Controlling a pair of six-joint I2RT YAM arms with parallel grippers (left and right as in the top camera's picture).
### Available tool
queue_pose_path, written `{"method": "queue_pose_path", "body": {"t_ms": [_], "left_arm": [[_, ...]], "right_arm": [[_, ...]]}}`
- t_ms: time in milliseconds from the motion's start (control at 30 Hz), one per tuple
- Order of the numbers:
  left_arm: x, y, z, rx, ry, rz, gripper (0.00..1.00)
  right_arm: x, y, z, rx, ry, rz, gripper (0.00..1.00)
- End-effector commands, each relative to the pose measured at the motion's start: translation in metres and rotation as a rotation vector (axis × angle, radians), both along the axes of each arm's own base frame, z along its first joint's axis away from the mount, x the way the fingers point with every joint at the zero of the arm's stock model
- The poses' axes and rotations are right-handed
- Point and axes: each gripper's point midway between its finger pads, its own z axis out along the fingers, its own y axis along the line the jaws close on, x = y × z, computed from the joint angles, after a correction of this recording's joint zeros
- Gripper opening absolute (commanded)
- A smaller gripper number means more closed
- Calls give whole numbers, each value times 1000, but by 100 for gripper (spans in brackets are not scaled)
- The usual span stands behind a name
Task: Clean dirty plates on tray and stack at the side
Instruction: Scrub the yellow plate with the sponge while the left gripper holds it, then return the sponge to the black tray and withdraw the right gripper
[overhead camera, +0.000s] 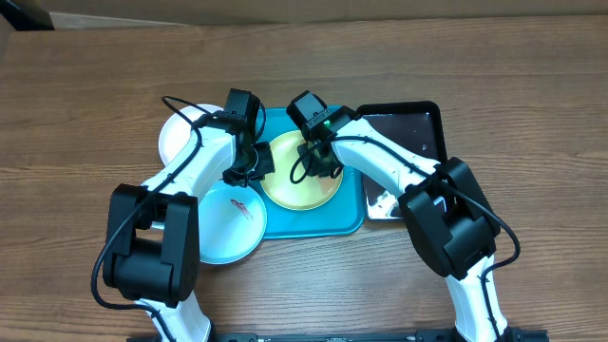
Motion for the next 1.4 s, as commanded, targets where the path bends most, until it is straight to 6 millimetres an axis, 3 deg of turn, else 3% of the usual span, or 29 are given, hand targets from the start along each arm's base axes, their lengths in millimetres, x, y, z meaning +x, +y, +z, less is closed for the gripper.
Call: {"method": "queue_pose_path", "body": {"t_ms": [0, 233, 567, 700, 833, 967, 1100, 1367], "left_arm": [[7, -8, 4, -31, -21, -16, 4], [8, -8, 4, -31, -23, -16, 4], [8, -8, 4, -31, -23, -16, 4], [7, -8, 4, -31, -22, -16, 4], [7, -8, 4, -30, -19, -16, 4], [6, -7, 4, -30, -17, -16, 4], [6, -7, 4, -30, -16, -16, 4], [6, -7, 4, -30, -17, -16, 7]], "right_arm": [[-38, 15, -35, 47, 170, 33, 4], [-48, 24, -33, 102, 222, 45, 4], [-62, 54, -21, 285, 323, 84, 4], [-45, 62, 8, 415, 336, 79, 4], [-25, 65, 66, 631, 342, 145, 4], [0, 33, 103, 656, 302, 70, 4], [8, -9, 117, 644, 292, 40, 4], [1, -120, 82, 297, 360, -165, 4]]}}
